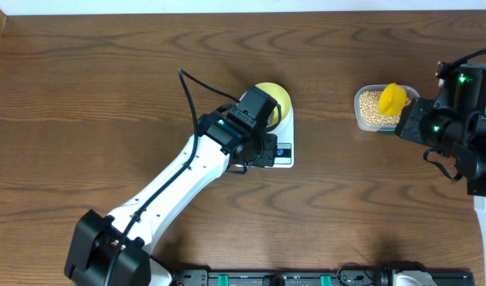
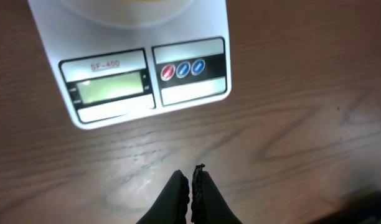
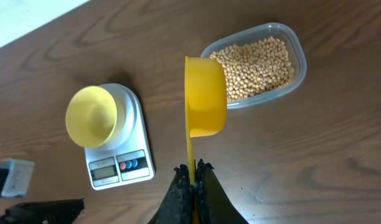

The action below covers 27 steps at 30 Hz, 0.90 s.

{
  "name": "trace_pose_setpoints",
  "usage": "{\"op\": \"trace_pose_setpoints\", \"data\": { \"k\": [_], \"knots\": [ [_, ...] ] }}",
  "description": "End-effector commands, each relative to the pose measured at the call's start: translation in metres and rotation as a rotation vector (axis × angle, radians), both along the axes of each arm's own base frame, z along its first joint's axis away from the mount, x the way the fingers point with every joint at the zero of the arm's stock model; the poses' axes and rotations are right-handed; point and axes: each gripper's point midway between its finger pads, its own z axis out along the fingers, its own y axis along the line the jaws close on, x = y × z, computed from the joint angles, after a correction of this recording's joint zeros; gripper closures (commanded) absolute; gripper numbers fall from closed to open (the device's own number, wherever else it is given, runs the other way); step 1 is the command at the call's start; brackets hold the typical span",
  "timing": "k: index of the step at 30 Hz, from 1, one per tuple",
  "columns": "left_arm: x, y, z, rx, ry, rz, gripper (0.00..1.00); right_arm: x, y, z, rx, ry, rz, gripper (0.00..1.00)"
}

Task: Scoop item into bowl and weigh 50g on scale
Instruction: 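Move the left gripper down to the scale's front buttons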

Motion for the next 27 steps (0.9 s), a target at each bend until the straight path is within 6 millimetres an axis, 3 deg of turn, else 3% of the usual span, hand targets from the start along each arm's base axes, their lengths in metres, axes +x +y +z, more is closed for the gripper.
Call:
{"op": "trace_pose_setpoints", "data": {
  "k": [1, 7, 12, 16, 23, 27],
  "knots": [
    [-0.007, 0.008, 0.025, -0.016, -0.058, -0.028, 0.93, -0.002, -0.002, 0.007, -0.021, -0.020, 0.014, 0.99],
    [-0.030, 0.044, 0.055, -0.002, -0.068, -0.018, 0.93, -0.006, -0.005, 0.004, -0.036, 0.002, 0.003, 0.99],
    [-0.045, 0.056, 0.069, -0.041, -0.132, -0.039, 0.93, -0.006, -0.006, 0.004, -0.038, 0.000, 0.001, 0.99],
    [-0.045, 0.053, 0.055, -0.092, -0.156, -0.001, 0.93, -0.004, -0.006, 0.006, -0.038, -0.010, 0.001, 0.99],
    [-0.018, 0.035, 0.029, -0.157, -0.220, 0.040, 0.93, -0.004, -0.006, 0.006, -0.037, -0.010, 0.001, 0.99],
    [-0.013, 0.031, 0.015, -0.140, -0.195, 0.036, 0.93, -0.004, -0.006, 0.006, -0.038, -0.011, 0.001, 0.99]
  ]
}}
